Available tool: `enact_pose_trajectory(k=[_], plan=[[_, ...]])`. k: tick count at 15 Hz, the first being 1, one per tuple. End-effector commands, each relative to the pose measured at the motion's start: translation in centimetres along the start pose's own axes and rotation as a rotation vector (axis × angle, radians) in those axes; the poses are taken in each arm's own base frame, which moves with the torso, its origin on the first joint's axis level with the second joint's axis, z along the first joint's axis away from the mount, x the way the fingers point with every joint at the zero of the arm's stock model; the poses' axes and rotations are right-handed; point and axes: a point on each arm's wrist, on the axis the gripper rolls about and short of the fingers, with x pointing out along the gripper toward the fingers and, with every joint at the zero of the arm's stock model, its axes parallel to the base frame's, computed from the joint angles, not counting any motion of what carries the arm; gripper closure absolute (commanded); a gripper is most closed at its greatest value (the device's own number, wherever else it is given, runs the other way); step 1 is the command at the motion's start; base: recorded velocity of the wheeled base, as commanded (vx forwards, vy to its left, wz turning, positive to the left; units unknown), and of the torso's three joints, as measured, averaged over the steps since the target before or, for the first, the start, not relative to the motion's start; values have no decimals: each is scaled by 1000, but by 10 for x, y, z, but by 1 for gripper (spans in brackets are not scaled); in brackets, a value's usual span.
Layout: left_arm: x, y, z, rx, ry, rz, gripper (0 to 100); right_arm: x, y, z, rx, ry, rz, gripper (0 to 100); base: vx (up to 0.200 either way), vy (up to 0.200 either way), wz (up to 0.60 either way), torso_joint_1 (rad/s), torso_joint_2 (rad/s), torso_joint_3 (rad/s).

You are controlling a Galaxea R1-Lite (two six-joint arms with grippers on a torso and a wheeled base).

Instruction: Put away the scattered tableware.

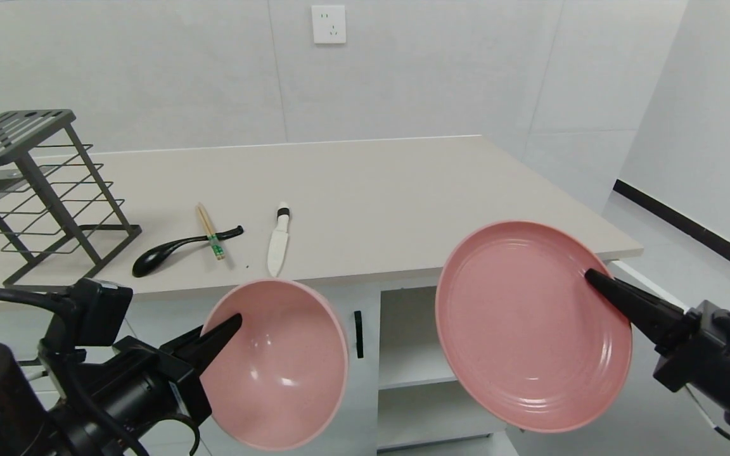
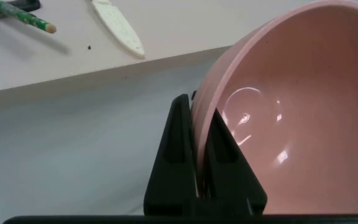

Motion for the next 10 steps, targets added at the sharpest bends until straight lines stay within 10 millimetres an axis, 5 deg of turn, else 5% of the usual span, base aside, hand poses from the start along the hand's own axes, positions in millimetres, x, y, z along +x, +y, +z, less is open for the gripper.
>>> enact_pose_trajectory(k=[1, 4, 6, 10], plan=[[-1, 0, -2, 0, 6, -1, 100, 0, 0, 0, 0, 1, 0, 100, 0, 0, 0, 0, 0, 0], [-1, -1, 0, -3, -20, -9, 100, 0, 0, 0, 0, 1, 0, 100, -200, 0, 0, 4, 2, -1], [-1, -1, 0, -2, -19, -8, 100, 0, 0, 0, 0, 1, 0, 100, -200, -200, 0, 7, 3, 2], [1, 0, -3, 3, -1, -4, 100, 0, 0, 0, 0, 1, 0, 100, 0, 0, 0, 0, 0, 0]])
